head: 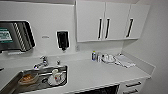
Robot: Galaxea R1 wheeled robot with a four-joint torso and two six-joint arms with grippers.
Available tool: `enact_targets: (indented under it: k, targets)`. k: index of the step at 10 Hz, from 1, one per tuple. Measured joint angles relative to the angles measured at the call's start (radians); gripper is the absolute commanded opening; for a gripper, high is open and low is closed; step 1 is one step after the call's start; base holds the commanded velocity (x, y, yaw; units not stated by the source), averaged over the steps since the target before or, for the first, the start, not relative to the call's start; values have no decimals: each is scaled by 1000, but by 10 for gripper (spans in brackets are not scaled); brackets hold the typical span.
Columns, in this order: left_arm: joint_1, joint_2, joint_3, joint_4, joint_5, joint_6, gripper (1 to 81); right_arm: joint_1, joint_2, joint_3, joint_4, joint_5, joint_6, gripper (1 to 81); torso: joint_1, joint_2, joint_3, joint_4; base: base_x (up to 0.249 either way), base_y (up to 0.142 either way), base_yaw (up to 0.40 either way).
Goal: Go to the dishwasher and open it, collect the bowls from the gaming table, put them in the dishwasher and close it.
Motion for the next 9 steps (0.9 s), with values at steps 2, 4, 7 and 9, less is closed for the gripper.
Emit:
enact_targets:
  k: [2, 4, 7, 9]
  targets:
    - [0, 6, 1, 0, 0, 0, 811, -37, -71, 61, 84, 39, -27, 811, 0, 0, 0, 0, 0, 0, 0]
    - [0, 8, 2, 0, 0, 0, 811, -66, -186, 97, 101, 165, -52, 811, 0, 0, 0, 0, 0, 0, 0]
    - [0, 8, 2, 0, 0, 0, 811, -105, -280, 124, 100, 101, -58, 811, 0, 0, 0, 0, 0, 0, 0]
    - [0, 11, 2, 0, 0, 0, 811, -126, -273, 136, 100, 85, -62, 811, 0, 0, 0, 0, 0, 0, 0]
